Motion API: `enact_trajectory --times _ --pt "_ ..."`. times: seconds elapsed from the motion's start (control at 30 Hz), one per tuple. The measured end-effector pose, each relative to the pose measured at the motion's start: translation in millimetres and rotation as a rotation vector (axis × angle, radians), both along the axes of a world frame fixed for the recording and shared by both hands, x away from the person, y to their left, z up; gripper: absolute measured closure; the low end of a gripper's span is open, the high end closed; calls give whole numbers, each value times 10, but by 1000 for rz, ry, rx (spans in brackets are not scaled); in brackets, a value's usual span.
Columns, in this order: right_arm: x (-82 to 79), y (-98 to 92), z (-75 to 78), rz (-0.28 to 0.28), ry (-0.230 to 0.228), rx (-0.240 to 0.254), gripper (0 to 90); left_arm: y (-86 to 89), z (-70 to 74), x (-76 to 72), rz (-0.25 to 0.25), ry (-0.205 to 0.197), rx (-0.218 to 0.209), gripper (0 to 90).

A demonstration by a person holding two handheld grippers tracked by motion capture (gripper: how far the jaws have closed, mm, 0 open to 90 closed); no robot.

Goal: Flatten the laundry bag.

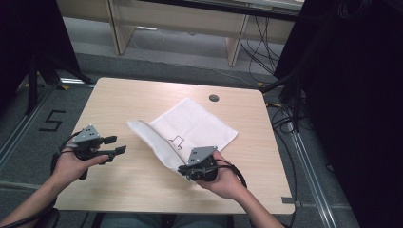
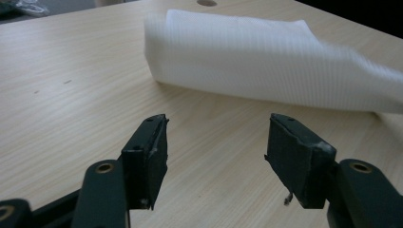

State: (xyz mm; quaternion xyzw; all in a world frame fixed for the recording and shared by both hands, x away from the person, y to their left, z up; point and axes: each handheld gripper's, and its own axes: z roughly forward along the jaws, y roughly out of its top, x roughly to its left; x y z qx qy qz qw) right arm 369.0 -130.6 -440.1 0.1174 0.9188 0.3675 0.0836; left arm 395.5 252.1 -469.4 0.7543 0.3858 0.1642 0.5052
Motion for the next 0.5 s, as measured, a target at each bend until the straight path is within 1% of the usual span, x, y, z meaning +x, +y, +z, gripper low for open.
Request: enact_trajectory --times 0.07,0.1,0.13,0.17,0.2,0.23,0.3,0.33,0.37,0.4,0.43,0.47,0.5 --pt "-50 -31 -46 1 10 -25 861 50 4 -2 23 -5 7 388" --pt "-73 -51 -71 4 28 -37 858 70 4 -1 27 -6 13 389" --pt "-88 -65 -105 24 13 -45 856 82 1 2 35 -9 15 390" --pt "-121 -88 -129 7 36 -47 855 88 -2 4 43 -7 12 391" --pt "-141 -108 -149 8 38 -59 853 87 -7 8 40 -6 9 393" --pt "-166 -123 -170 7 48 -61 851 79 -8 7 43 -7 16 394" --pt "-205 -156 -186 9 55 -78 827 49 -13 6 27 -2 20 402" --pt "-215 -173 -185 14 75 -85 789 28 -16 4 19 -1 25 407" --pt "-218 -185 -186 28 91 -87 729 5 -19 3 7 2 30 414" --pt "-238 -203 -179 13 105 -88 674 -15 -21 6 -10 -1 42 426" --pt "-252 -222 -166 2 102 -77 639 -34 -19 6 -17 2 54 449" --pt "-253 -249 -144 -11 116 -60 612 -54 -23 14 -29 4 56 469" --pt "-242 -278 -121 -23 120 -41 598 -79 -28 20 -42 10 55 491"
